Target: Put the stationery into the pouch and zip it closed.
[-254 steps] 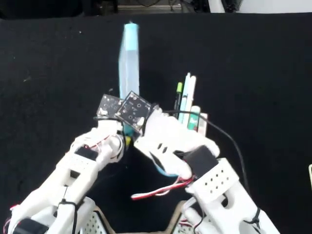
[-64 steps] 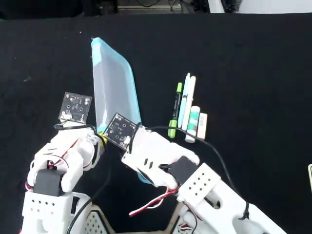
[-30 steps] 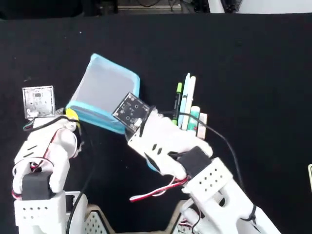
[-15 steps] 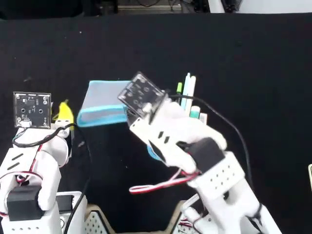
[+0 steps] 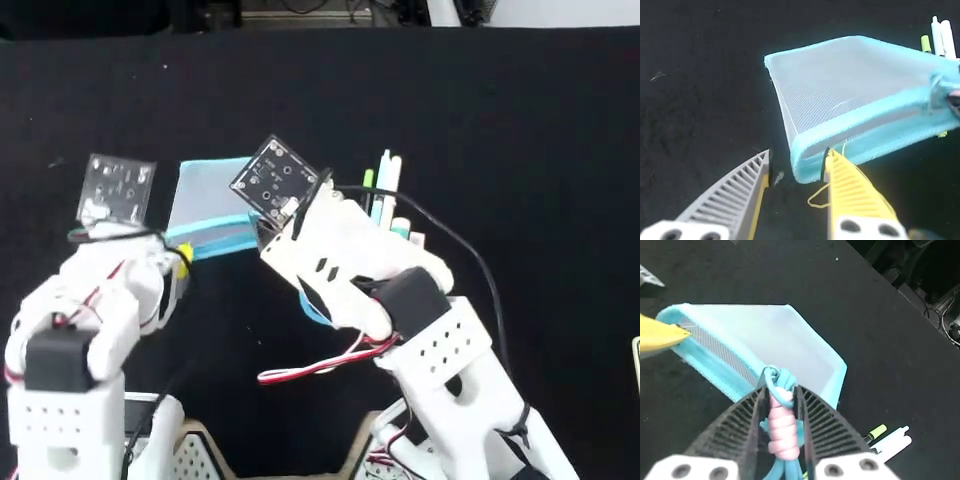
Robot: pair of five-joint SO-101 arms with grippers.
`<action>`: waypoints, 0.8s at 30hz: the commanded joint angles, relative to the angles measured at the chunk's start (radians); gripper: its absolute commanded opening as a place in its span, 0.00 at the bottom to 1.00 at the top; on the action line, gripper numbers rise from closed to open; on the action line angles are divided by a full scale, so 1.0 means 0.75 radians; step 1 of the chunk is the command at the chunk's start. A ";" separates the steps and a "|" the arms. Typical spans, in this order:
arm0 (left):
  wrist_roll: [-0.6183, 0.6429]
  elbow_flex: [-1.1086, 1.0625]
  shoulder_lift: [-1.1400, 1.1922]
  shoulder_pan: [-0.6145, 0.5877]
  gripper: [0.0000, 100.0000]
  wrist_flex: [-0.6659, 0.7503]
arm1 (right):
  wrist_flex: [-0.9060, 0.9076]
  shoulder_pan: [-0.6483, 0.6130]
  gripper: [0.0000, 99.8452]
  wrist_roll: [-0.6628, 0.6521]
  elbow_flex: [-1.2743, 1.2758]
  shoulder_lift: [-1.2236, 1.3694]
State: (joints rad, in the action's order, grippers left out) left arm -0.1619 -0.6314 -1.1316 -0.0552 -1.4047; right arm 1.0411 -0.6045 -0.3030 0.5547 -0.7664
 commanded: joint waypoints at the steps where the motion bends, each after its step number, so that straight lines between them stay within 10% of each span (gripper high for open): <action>1: -0.004 0.124 0.113 0.013 0.18 0.018 | 0.004 0.023 0.01 -0.008 -0.085 0.001; 24: 0.098 0.404 0.162 -0.048 0.03 -0.098 | 0.070 0.221 0.01 -0.008 -0.138 -0.030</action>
State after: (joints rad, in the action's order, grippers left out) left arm -0.1097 -0.4672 -0.9720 -0.0752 -1.4339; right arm 1.0733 -0.4849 -0.3030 0.5301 -0.7649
